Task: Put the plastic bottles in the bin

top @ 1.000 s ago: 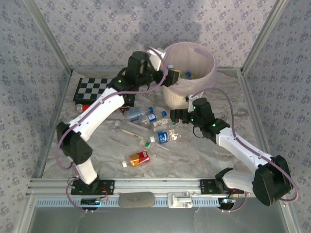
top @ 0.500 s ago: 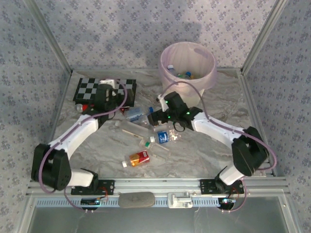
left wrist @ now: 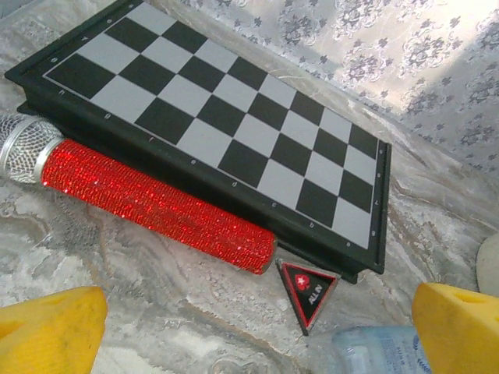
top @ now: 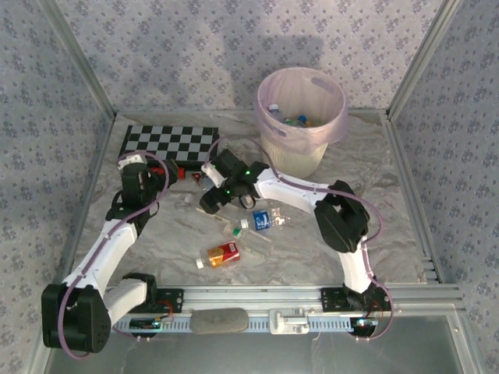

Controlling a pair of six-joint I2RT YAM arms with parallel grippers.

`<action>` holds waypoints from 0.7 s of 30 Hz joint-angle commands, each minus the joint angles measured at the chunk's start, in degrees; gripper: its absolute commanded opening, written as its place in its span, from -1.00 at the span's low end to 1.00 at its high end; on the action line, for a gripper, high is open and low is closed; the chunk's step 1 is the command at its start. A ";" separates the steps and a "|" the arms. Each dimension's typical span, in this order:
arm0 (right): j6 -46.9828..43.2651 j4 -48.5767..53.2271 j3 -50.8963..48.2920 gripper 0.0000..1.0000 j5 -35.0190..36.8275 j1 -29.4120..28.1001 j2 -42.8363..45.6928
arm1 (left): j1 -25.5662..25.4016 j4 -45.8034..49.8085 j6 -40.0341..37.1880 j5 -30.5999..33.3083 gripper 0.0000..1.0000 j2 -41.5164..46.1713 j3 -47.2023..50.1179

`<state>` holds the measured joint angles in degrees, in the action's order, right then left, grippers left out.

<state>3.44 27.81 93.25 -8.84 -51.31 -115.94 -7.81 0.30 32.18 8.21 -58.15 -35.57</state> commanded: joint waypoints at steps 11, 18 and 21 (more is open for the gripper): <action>-4.39 15.89 11.42 0.78 5.34 -1.76 -8.56 | 0.85 -1.41 1.99 -2.97 1.00 1.42 2.41; -6.50 16.98 12.63 0.71 7.12 -4.11 -9.87 | 0.91 -1.18 2.71 -3.64 1.00 1.80 3.49; -6.78 17.18 13.23 0.70 7.83 -4.79 -10.73 | 0.96 -1.09 2.71 -3.56 1.00 1.99 3.58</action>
<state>-1.89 41.98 104.73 -2.31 -55.29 -124.66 -7.35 -0.01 34.17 5.34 -57.52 -32.18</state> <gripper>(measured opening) 0.852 0.998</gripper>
